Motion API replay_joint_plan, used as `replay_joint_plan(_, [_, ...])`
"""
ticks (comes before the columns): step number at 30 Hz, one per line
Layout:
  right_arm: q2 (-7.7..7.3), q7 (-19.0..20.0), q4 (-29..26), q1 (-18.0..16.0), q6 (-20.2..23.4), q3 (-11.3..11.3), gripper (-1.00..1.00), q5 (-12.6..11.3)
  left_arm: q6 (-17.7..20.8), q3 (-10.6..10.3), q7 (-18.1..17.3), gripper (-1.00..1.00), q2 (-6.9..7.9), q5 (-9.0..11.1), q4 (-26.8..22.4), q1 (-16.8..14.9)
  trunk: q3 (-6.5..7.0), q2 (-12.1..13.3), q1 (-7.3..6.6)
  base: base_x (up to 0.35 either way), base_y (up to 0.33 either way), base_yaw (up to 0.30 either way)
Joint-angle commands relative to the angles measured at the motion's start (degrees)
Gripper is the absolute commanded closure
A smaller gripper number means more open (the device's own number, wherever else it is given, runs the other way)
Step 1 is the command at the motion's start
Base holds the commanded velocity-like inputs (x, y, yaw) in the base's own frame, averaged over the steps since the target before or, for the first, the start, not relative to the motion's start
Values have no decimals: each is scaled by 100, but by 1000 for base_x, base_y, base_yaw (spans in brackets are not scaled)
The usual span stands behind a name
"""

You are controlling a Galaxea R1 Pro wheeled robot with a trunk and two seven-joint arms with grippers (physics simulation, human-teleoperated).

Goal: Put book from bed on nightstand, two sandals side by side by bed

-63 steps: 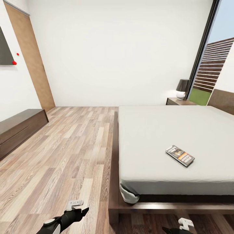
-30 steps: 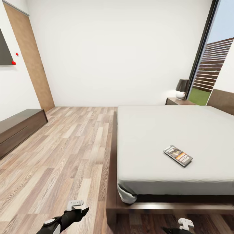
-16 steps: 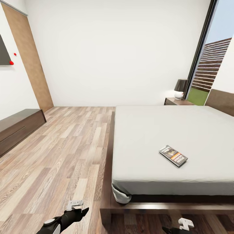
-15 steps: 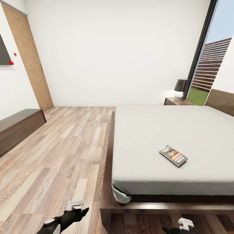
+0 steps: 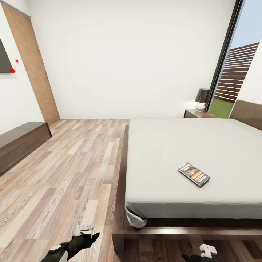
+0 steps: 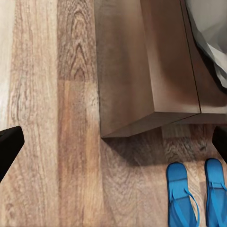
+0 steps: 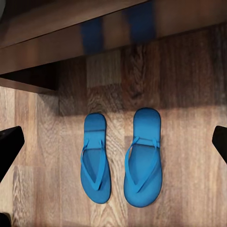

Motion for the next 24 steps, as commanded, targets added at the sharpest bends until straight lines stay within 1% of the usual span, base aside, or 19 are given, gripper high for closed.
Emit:
replay_joint_plan(1, [-1,21,-4,-2,59,-12,-100,-58,51,19,-32,-100,-1,55,-5,-2,-5,-2,-1,0,0,0])
replay_joint_plan(10, [-1,25,-4,-2,59,-12,-100,-58,53,14,-31,-100,-1,55,-5,-2,-5,-2,-1,0,0,0])
replay_joint_plan(24, [-1,24,-4,-2,59,-12,-100,-58,52,10,-24,-100,-1,55,-5,-2,246,559,-308,0,0,0])
